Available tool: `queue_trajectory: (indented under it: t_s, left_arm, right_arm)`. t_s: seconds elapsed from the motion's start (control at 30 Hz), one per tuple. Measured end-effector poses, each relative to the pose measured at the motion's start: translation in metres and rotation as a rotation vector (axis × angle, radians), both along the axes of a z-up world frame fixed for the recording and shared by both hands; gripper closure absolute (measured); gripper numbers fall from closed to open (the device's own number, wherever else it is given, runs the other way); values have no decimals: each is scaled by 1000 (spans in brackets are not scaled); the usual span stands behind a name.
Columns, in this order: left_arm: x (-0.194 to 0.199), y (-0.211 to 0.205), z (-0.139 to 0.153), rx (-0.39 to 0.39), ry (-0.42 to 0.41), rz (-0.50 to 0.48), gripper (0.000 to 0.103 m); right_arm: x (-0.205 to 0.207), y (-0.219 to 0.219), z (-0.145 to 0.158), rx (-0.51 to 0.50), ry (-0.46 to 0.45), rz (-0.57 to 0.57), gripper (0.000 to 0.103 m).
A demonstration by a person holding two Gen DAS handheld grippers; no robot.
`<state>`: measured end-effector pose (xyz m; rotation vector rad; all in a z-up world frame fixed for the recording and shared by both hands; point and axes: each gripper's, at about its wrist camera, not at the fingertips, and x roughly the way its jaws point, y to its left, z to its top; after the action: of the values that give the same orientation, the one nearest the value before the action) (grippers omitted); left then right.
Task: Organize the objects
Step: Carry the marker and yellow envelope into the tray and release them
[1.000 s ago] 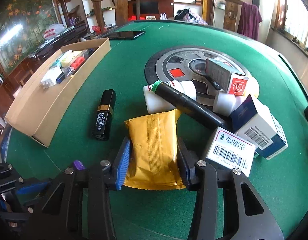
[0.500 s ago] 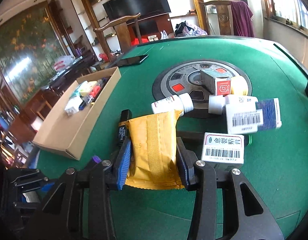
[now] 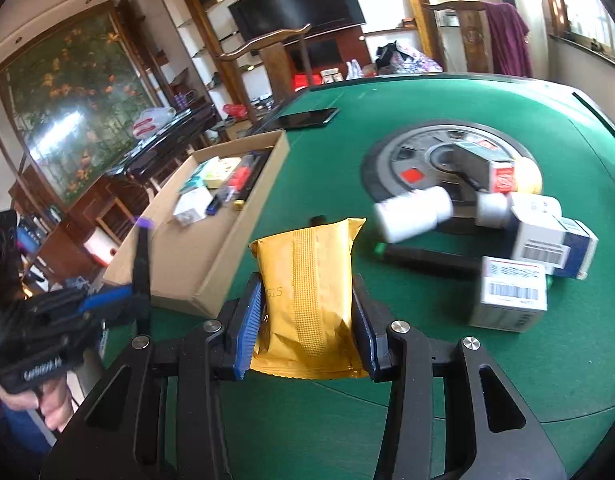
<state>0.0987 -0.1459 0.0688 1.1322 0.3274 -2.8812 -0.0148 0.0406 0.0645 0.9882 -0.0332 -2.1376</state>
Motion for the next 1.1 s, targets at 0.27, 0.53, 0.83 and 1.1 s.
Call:
queue_trajectory:
  t_s: [0.27,0.53,0.83,1.1]
  left_arm:
    - [5,-58,3,26,3,110,90]
    - [-12,-99,-5,88,-15,173,90]
    - [-34,-135,-38,165,-104,259,90]
    - [-45,-148,-48,190,-133,292,90]
  right_arm:
    - [10,-44,16,23,7,88,62]
    - [16,-100,15,60,-13,168,61]
    - [10,-147,-4,109,-67,202,61]
    - [2,-174,-14,169,-91,217,61]
